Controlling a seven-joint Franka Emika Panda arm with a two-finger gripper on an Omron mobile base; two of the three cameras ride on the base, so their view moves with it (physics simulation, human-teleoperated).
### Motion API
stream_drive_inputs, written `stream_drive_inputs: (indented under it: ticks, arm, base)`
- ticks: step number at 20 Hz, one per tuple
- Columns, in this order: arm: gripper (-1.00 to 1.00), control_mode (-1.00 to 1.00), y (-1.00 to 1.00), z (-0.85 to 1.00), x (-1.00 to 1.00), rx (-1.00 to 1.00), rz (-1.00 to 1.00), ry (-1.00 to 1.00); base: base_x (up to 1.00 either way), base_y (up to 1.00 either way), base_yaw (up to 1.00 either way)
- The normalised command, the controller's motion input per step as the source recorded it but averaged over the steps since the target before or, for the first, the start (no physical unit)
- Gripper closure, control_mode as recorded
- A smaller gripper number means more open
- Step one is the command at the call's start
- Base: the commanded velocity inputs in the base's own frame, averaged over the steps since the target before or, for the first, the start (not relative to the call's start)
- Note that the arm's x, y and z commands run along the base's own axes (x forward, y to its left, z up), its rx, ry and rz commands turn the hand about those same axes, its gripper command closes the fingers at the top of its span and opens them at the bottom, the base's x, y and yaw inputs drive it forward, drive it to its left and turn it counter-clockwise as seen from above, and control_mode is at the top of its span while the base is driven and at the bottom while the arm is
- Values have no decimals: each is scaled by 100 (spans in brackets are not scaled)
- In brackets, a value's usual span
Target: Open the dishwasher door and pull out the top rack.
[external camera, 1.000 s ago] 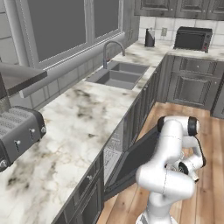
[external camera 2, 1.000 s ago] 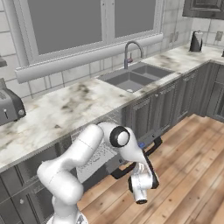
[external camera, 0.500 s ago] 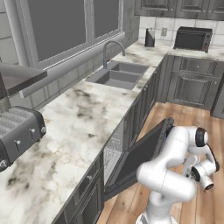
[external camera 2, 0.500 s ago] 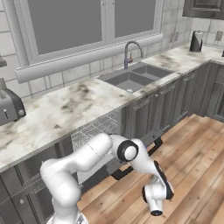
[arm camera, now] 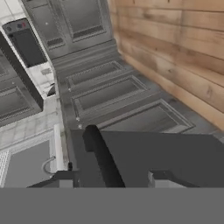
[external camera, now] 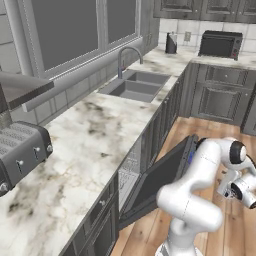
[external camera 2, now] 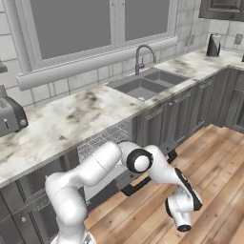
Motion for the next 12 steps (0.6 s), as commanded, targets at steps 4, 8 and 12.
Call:
stream_drive_inputs:
  ticks: [4, 8, 12]
  arm:
    - [-100, -100, 0, 100, -5, -11, 0, 17]
    - [-100, -100, 0, 100, -17, -20, 0, 20]
    - [-100, -100, 3, 98, -24, -17, 2, 16]
  base:
    - [0, 0, 0]
    - [0, 0, 0]
    - [0, 0, 0]
